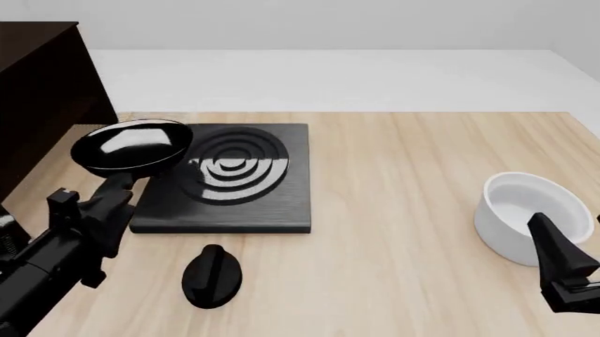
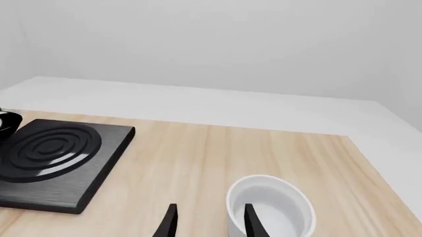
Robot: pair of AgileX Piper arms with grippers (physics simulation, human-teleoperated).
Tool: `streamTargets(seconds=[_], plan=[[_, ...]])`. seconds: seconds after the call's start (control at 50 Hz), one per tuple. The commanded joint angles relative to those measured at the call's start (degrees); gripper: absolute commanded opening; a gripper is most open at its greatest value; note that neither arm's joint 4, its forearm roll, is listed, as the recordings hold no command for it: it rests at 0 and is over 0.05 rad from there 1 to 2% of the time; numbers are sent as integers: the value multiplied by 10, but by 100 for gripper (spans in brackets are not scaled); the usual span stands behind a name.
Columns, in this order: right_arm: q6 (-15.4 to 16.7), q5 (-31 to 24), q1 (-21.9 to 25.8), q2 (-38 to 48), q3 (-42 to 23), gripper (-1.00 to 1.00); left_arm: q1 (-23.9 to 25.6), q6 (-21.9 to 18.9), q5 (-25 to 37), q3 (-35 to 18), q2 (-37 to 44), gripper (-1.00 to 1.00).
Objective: Put the frying pan under the cabinet shelf.
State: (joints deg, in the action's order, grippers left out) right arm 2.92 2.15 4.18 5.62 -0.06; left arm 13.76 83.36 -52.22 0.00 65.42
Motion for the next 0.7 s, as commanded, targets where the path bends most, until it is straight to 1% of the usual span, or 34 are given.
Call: streamTargets(seconds=[0.02,0.1,0.12,0.16,0.3,0.44,0.46,0.52,0.54,0.56,0.58,0.64,0.7], plan=[[0,-1,-1,-2,0,100,-32,-4,-6,0,8,-100],[-1,-3,-1,-4,0,100,-33,-1,-17,0,21,-100],[-1,-4,-2,-5,0,100,-42,-4,-10,0,15,-100],[-1,-4,-2,-5,0,100,-43,0,-18,0,24,-100],[-1,-3,-3,-5,0,100,-55,2,-11,0,19,-100],[0,-6,-3,-8,0,100,-70,14,-47,0,63,-100],[-1,-6,-3,-8,0,100,-78,14,-40,0,61,-100],[-1,-6,-3,-8,0,100,-78,19,-54,0,74,-100],[-1,-6,-3,-7,0,100,-85,17,-44,0,65,-100],[-1,-6,-3,-7,0,100,-85,20,-52,0,73,-100],[-1,-6,-4,-8,0,100,-91,18,-43,0,66,-100],[-1,-7,-4,-8,0,100,-92,22,-58,0,82,-100],[-1,-6,-4,-8,0,100,-101,21,-57,0,84,-100]])
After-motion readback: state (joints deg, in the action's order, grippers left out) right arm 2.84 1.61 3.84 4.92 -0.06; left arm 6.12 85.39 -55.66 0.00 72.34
